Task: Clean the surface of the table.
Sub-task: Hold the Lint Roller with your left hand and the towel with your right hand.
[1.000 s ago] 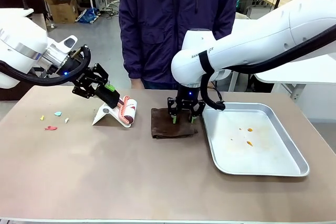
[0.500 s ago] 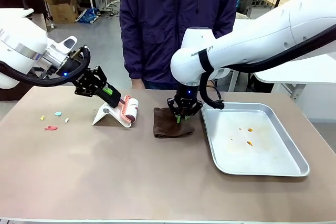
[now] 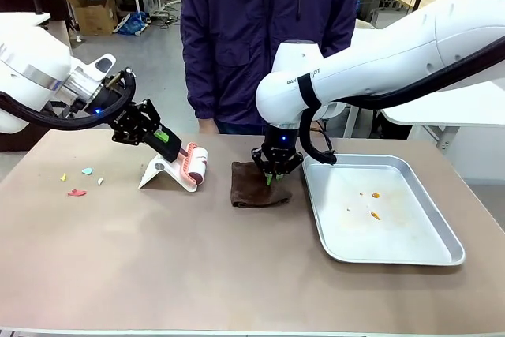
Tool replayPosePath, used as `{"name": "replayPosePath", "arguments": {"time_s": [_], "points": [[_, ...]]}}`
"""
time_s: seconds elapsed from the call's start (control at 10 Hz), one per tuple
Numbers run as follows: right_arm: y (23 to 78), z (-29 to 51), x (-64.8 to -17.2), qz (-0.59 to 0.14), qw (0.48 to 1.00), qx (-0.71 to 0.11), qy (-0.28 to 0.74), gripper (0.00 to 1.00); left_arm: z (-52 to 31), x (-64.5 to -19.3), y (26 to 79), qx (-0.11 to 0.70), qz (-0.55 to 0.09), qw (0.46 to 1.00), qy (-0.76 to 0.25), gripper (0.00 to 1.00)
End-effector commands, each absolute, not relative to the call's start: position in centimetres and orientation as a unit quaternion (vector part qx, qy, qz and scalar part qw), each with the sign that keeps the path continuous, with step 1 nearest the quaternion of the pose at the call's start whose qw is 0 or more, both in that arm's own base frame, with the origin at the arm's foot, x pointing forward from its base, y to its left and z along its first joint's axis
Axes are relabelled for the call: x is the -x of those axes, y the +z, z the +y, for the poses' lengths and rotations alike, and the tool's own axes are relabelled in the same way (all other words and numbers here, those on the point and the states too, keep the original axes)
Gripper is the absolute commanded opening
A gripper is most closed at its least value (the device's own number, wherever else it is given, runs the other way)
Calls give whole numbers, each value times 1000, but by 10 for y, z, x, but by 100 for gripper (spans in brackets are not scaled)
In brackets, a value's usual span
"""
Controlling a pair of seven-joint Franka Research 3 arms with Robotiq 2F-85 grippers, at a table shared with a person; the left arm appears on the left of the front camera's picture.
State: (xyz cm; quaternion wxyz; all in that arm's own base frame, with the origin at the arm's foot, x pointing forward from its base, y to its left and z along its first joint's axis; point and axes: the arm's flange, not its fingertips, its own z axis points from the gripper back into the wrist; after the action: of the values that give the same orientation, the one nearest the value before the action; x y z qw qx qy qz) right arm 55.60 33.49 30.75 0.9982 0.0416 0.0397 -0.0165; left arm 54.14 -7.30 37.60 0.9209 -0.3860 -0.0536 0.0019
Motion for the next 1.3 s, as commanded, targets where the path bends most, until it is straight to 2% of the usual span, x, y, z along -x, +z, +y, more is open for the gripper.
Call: {"name": "replayPosePath", "arguments": {"time_s": [0.0, 0.3, 0.5, 0.6, 0.9, 1.1, 1.2], "points": [[305, 322, -545, 26, 995, -81, -53, 0, -67, -540, 383, 412, -66, 909, 13, 0], [320, 272, -508, -46, 969, -230, -74, 0, -47, -530, 403, 451, -62, 890, 30, 0], [320, 231, -487, -79, 922, -377, -25, 0, -29, -521, 417, 503, -51, 862, 33, 0], [320, 218, -477, -88, 901, -424, -6, 0, -17, -517, 423, 519, -38, 853, 40, 0], [314, 178, -446, -150, 818, -542, 116, 0, 30, -505, 438, 586, 3, 810, 34, 0], [309, 151, -433, -144, 804, -552, 172, 0, 69, -497, 441, 625, 15, 780, 29, 0], [305, 136, -427, -127, 778, -581, 204, 0, 93, -496, 438, 643, 25, 765, 34, 0]]}}
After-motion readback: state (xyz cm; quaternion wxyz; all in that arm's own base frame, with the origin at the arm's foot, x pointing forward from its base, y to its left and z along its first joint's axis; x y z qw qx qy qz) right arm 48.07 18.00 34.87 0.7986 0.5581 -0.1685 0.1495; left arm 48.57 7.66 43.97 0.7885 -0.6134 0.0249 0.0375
